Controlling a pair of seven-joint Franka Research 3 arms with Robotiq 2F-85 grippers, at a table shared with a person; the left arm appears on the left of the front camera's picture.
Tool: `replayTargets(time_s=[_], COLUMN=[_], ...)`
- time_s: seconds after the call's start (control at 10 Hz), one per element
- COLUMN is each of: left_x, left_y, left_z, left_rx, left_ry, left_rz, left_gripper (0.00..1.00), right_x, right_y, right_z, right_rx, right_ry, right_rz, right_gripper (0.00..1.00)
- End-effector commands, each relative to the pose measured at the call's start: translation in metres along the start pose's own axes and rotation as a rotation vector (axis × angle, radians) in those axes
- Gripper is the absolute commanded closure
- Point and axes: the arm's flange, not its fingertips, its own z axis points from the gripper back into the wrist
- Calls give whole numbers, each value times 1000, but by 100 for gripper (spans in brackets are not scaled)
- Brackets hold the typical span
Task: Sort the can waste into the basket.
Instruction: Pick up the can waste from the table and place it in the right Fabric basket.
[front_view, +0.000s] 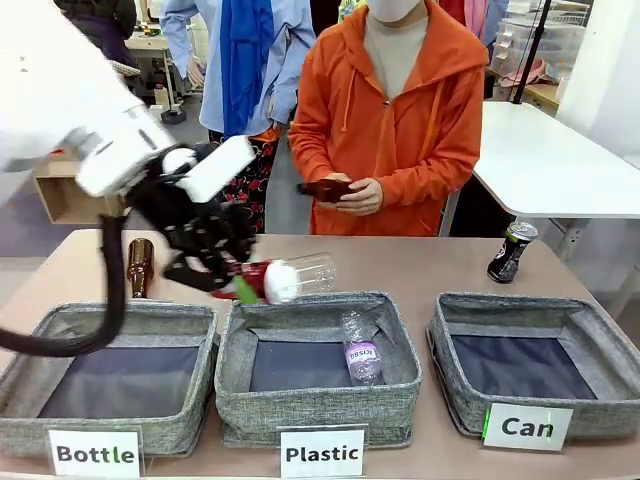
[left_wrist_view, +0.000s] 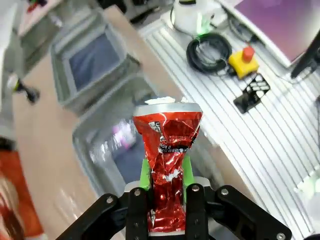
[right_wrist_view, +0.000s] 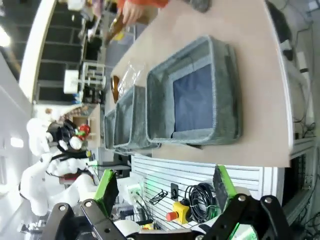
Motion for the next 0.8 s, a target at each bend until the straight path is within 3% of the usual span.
replayTargets(time_s=[0.0,0.2,0.3,0.5,0.7], left_x=[71,153,180,214,226], left_y=[50,98,125,175,198], left_z=[-50,-126,-167,-237,-271], left_rx=[-75,-78,-21,33,100], left_ry=[-60,-69,-66,-62,33], left_rz=[-183,-237,-258,-280,-255], left_gripper=[73,73,73,73,73], right_x=[14,8,3,5,5], right_y=[-15,-20,-25,-22,-22], right_z=[6,0,4,3,3], right_rx=[45,32,26,16,16], right_ry=[-27,-5,0,-7,-7], right_rz=[-18,-5,8,-36,-36], right_gripper=[0,0,0,0,0])
